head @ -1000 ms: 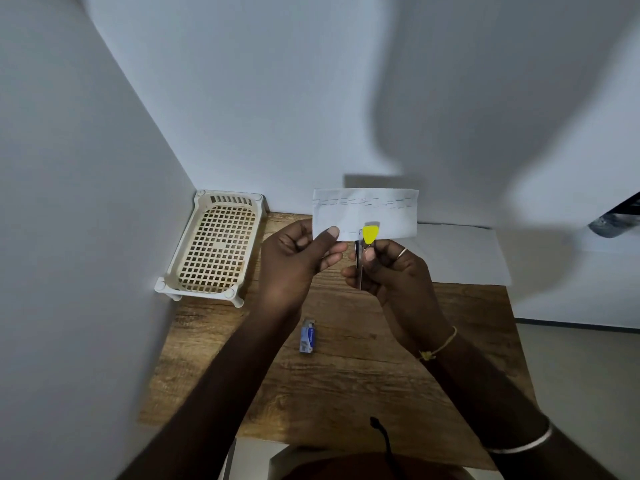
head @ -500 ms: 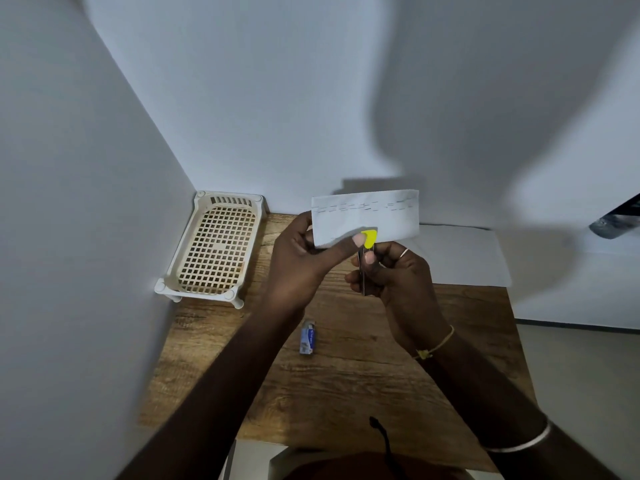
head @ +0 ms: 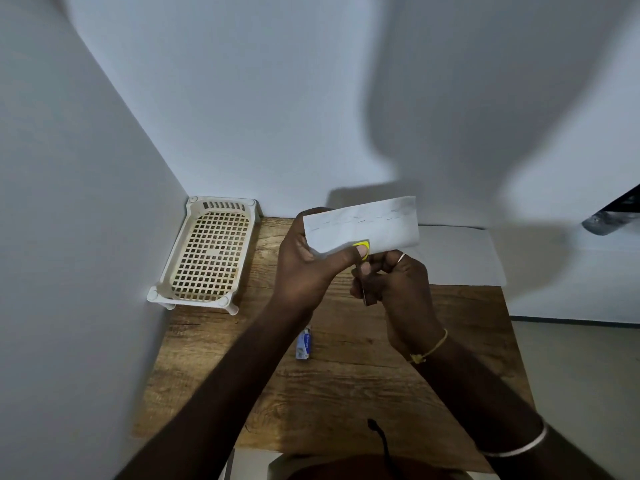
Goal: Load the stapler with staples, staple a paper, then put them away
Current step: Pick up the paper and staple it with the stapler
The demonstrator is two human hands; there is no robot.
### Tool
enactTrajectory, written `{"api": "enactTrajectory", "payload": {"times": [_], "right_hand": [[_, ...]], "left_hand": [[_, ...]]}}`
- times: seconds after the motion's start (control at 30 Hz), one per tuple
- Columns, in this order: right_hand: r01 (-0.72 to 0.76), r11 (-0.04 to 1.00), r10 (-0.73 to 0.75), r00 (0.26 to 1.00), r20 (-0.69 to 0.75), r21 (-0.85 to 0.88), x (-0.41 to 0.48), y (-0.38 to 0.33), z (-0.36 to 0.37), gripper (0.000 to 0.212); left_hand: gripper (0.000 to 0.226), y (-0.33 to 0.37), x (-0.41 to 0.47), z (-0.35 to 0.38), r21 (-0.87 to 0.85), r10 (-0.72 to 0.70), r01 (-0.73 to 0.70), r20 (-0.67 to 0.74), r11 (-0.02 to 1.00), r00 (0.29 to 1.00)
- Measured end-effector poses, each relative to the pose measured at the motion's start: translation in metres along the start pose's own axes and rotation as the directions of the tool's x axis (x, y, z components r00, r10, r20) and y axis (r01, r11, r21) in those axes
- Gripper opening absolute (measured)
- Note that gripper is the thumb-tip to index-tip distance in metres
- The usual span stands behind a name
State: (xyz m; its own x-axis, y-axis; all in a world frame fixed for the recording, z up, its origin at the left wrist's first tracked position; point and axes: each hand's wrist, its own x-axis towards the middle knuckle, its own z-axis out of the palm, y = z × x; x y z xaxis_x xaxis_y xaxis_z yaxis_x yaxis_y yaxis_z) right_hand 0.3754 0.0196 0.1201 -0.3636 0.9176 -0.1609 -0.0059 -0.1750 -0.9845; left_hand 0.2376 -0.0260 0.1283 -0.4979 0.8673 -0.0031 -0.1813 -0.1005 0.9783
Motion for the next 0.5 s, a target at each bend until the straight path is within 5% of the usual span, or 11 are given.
{"api": "enactTrajectory", "payload": {"times": [0.17,0.33,0.5], "right_hand": [[0.023,1.000,-0.022,0.999,0.043,-0.017,0.004,0.002,-0.003,0.008],[-0.033,0.996,0.019,0.988,0.151,0.086,0.001,0.005,-0.001,0.033],[-0.027,0.995,0.016,0.992,0.126,0.091,0.000,0.009,-0.001,0.020]], "left_hand": [[0.050,0.000,0.002,-0.004,0.018,-0.021,0.020,0.059,1.000,0.998],[0.035,0.000,0.006,-0.011,0.007,-0.083,0.083,0.039,0.997,0.996],[0.033,-0.001,0.008,-0.012,-0.034,-0.152,0.152,0.002,0.988,0.988]]}}
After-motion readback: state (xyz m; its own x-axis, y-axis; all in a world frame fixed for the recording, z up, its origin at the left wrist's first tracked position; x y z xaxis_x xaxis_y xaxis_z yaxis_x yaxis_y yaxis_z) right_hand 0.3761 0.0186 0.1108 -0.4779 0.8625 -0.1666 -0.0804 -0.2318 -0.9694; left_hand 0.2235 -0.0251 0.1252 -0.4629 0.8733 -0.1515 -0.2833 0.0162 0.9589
